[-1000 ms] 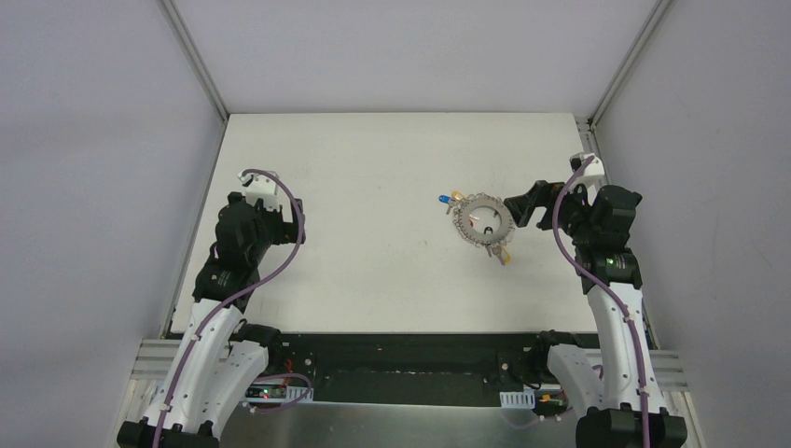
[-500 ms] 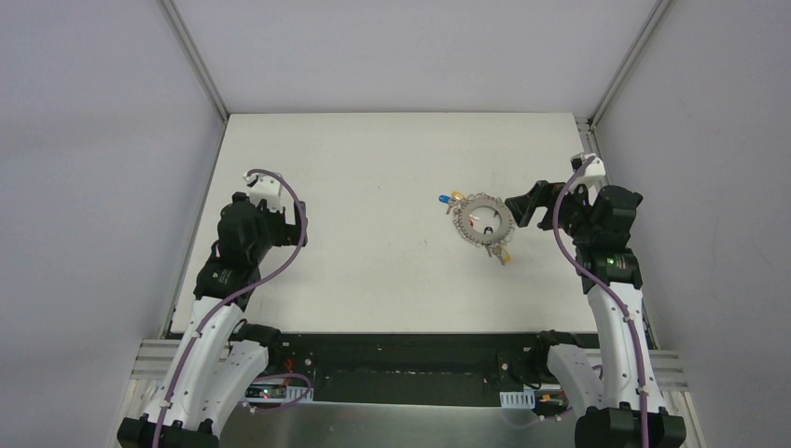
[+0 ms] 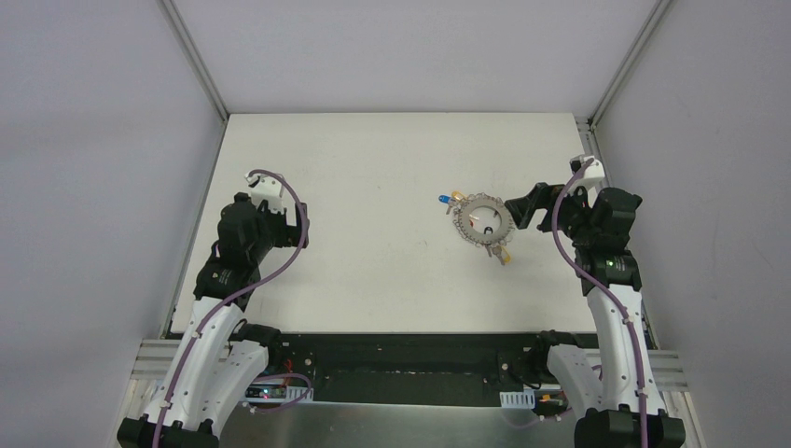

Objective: Put the keys on the keyring

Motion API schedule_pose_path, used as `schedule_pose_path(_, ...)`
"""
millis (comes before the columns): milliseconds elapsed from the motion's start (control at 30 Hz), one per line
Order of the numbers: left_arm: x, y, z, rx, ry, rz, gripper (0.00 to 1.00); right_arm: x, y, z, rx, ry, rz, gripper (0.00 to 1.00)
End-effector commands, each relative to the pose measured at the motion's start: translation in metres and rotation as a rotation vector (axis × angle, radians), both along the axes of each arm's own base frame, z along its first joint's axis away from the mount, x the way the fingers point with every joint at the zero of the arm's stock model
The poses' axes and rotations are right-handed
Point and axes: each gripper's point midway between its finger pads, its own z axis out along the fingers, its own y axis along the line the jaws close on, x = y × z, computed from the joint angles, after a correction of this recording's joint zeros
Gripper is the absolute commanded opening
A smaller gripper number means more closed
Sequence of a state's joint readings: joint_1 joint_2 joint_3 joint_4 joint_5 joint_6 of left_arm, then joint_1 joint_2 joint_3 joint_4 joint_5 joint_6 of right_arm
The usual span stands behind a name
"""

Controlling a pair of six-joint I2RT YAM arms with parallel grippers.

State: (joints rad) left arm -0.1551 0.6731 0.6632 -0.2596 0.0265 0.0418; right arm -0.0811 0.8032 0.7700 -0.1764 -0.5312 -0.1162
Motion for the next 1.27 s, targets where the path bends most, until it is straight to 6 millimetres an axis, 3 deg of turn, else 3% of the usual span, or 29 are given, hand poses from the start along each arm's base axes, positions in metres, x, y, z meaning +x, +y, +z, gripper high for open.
schedule_pose_path(0, 0.0011, 0.0001, 0.0115, 0.001, -0.031, -0.011, 0.99, 0.0007, -0.0024, 0.0102, -0.013, -0.054, 0.000, 1.00)
schedule_pose_path(1233, 0.0010, -0.0016, 0.0074, 0.005, -0.018, -0.026, 0.99, 0.0011, -0.0030, 0.0111, -0.011, -0.055, -0.005, 1.00)
